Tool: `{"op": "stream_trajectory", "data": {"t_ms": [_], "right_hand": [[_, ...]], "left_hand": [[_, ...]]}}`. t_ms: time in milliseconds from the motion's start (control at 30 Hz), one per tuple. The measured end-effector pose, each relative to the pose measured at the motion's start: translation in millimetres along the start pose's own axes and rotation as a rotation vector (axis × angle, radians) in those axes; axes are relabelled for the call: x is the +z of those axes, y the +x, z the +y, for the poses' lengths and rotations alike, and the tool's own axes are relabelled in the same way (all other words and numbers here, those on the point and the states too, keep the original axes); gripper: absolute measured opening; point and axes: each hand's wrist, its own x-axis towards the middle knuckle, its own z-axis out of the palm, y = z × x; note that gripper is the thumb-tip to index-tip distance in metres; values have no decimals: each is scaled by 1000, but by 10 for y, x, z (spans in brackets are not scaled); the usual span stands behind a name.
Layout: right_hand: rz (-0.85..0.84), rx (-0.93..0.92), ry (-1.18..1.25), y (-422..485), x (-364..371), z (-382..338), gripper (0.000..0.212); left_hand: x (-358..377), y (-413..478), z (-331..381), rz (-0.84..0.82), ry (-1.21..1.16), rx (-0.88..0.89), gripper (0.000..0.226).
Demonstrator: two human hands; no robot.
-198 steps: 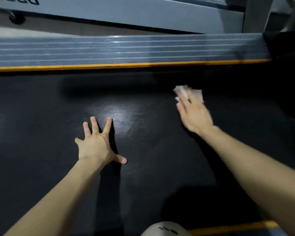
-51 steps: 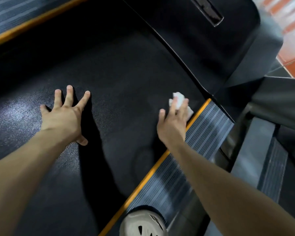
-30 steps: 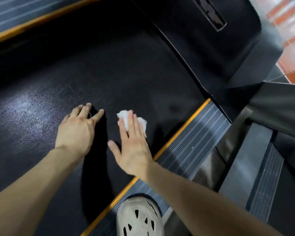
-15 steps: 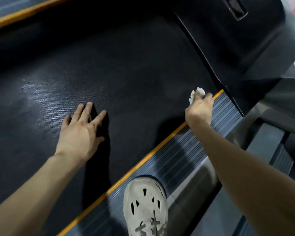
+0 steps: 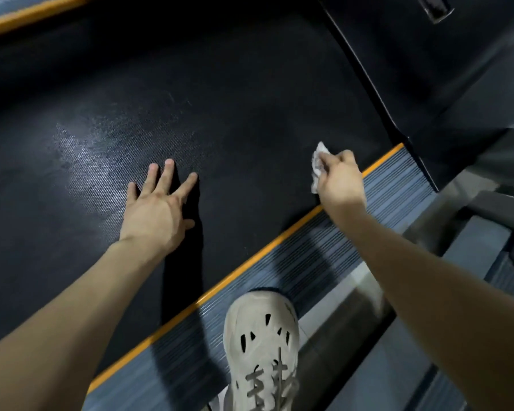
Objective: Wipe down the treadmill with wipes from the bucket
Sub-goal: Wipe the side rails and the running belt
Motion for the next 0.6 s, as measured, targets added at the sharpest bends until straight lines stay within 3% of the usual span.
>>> {"op": "stream_trajectory", "data": {"t_ms": [100,167,233,333,400,467,533,600], "right_hand": [[38,-78,139,-293,154,-520,26],[-79,-249,241,-721,339,-998,34],[-138,-382,211,-1024,423,-1262,35],[-96,-416,253,-1015,394,-1269,24],[-103,-478,68,-807,340,-1116,28],[-18,-334,-7,-429,227,-822,30],[107,-55,56,-107,79,-557,27],[148,39,88,-84,38,-623,23]], "left_hand": [[-25,-104,-17,-6,3,14,98],[-49,-238,-34,-28,-1,32,97],[-39,-428,-95,-43,-15,20,103],[42,-715,-250,-39,-48,-98,123],[100,-829,-319,-33,-76,-173,131],[160,-861,-346,-23,-68,-186,128],[196,-848,-327,-13,-52,-197,126],[214,-833,-305,-14,-58,-214,126]]}}
